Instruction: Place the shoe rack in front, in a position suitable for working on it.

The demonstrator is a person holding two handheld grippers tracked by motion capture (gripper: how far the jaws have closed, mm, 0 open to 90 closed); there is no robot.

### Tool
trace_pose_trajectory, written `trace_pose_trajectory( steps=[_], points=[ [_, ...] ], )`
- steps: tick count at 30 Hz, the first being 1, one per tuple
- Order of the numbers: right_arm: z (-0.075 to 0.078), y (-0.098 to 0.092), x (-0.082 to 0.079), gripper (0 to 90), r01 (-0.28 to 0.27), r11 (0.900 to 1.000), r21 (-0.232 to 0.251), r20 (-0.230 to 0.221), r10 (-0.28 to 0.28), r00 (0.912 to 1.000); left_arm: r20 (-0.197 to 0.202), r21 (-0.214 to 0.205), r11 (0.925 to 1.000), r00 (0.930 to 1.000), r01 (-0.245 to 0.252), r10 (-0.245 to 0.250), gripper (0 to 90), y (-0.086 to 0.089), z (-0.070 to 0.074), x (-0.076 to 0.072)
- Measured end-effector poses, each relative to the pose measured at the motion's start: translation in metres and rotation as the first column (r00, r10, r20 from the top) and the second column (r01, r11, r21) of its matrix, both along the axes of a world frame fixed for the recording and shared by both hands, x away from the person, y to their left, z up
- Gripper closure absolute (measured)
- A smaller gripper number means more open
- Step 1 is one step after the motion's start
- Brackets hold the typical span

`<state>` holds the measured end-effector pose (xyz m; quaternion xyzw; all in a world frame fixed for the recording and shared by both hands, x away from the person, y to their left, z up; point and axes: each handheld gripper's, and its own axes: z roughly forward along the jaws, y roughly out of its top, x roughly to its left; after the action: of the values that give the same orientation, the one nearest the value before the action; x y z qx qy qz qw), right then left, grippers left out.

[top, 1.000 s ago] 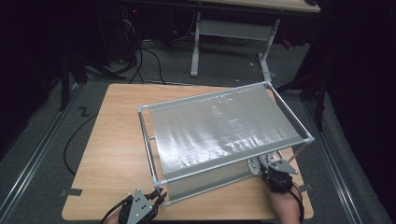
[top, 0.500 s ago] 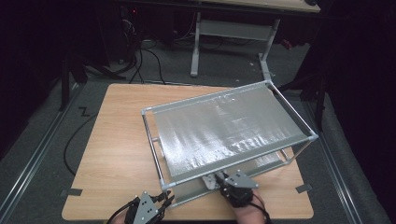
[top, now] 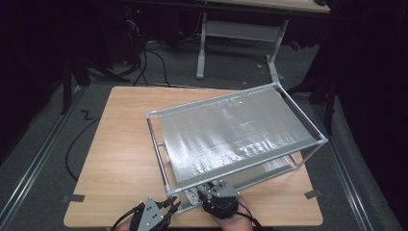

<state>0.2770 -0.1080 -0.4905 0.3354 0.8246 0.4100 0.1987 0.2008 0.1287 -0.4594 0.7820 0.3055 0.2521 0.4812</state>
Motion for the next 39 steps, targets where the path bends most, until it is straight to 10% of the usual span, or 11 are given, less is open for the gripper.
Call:
trace_pose_trajectory(
  steps=[5, 9, 16, 20, 29, 39],
  points=[
    [0.004, -0.003, 0.001, 55.0, 0.015, 0.9995, 0.028, 0.032, -0.015, 0.9994, 0.000, -0.001, 1.0000, 1.0000, -0.002, 0.002, 75.8, 0.000, 0.000, 0.000],
    [-0.005, 0.002, 0.009, 66.7, 0.027, 0.9996, 0.013, -0.030, -0.027, 0.9992, 0.002, -0.002, 1.0000, 1.0000, -0.005, 0.005, 75.7, 0.000, 0.001, -0.001],
    [-0.009, 0.026, -0.008, 70.7, -0.082, 0.9966, -0.008, -0.009, 0.082, 0.9966, -0.006, 0.003, 1.0000, 1.0000, -0.005, 0.005, 76.8, 0.001, 0.001, 0.000],
    [-0.004, 0.033, -0.018, 62.3, -0.120, 0.9926, 0.015, 0.015, 0.120, 0.9927, -0.002, 0.012, 0.9999, 1.0000, -0.007, 0.007, 77.5, 0.001, 0.001, -0.002],
    [-0.004, 0.031, -0.018, 41.2, -0.007, 0.9996, 0.026, 0.037, 0.006, 0.9993, 0.004, -0.015, 0.9998, 0.9999, -0.012, 0.012, 65.7, -0.001, 0.003, 0.000],
    [-0.017, 0.038, -0.016, 65.0, -0.035, 0.9992, -0.021, -0.028, 0.034, 0.9990, -0.032, -0.056, 0.9981, 0.9992, -0.028, 0.026, 74.7, -0.003, 0.001, 0.005]
  ],
)
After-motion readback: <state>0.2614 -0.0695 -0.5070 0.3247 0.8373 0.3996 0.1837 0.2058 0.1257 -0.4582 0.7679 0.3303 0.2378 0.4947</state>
